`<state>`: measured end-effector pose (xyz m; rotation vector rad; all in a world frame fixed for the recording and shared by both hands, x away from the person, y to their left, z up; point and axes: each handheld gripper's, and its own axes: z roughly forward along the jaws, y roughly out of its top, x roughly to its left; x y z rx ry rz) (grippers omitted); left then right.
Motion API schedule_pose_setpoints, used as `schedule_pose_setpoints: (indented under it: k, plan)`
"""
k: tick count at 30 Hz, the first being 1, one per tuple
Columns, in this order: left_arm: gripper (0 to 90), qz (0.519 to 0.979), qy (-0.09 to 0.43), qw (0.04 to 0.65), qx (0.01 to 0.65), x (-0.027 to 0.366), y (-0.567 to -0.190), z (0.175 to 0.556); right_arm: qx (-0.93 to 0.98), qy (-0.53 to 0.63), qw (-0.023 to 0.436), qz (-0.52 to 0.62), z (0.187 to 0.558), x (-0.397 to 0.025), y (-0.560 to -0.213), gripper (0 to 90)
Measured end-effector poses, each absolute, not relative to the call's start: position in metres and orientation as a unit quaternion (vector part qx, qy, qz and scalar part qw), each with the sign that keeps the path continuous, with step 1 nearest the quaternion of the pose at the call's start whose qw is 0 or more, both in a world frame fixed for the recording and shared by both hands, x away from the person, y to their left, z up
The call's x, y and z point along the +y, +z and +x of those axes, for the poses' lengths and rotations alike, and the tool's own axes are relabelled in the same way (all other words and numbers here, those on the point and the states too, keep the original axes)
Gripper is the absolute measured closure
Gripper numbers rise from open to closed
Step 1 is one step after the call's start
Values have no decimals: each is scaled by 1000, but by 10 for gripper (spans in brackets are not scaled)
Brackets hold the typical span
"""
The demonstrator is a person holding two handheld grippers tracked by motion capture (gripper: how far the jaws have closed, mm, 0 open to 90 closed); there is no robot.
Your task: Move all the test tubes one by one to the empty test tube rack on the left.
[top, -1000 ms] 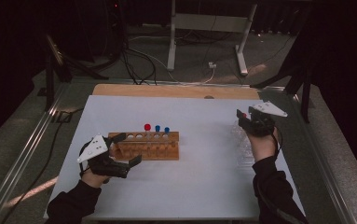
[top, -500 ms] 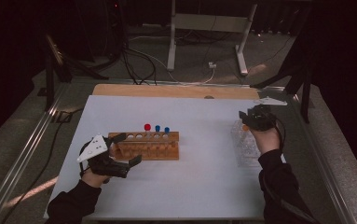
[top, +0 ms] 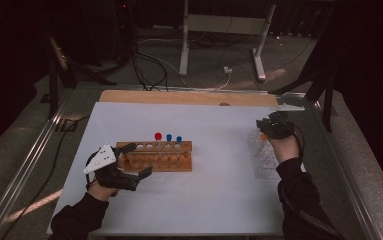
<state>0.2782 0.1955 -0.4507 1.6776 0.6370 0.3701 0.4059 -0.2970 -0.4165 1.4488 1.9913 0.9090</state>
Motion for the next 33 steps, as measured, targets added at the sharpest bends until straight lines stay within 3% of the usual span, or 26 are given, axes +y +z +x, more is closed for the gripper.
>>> schedule_pose_setpoints:
  k: [20, 33]
  plan:
    - [13, 730, 155, 611, 262, 191, -445, 277, 737, 372, 285, 486, 387, -294, -370, 702]
    - [13, 740, 130, 605, 263, 184, -436, 275, 774, 396, 252, 425, 363, -268, -361, 701]
